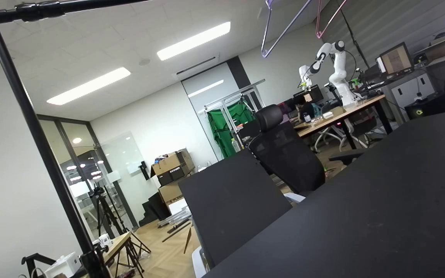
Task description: Remove the pink hanger from the rail
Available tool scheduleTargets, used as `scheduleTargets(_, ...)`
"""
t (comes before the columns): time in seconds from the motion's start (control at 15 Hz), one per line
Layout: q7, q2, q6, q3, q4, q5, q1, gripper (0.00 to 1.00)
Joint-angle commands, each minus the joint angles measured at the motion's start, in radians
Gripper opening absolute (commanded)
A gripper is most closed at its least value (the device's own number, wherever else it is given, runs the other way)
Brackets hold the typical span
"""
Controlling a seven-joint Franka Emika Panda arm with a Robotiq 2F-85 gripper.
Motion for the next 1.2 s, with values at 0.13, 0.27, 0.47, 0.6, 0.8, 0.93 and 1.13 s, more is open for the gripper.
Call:
scheduleTargets(0.13, 0.041, 0.205, -0.038, 0.021, 0.322, 0.082, 0.017, 1.00)
scheduleTargets(0.27, 0.070, 0.249, -0.010, 0.027, 0.401, 0.155, 0.015, 1.00)
scheduleTargets(0.47, 0.155, 0.315, 0.066, 0.043, 0.490, 0.240, 0.002, 1.00)
scheduleTargets(0.6, 0.205, 0.364, 0.169, 0.054, 0.526, 0.270, -0.008, 1.00)
scheduleTargets(0.8, 0.257, 0.447, 0.292, 0.067, 0.588, 0.283, -0.027, 1.00)
scheduleTargets(0.93, 0.299, 0.503, 0.350, 0.077, 0.638, 0.281, -0.044, 1.00)
scheduleTargets(1.13, 0.324, 0.586, 0.417, 0.090, 0.731, 0.277, -0.080, 1.00)
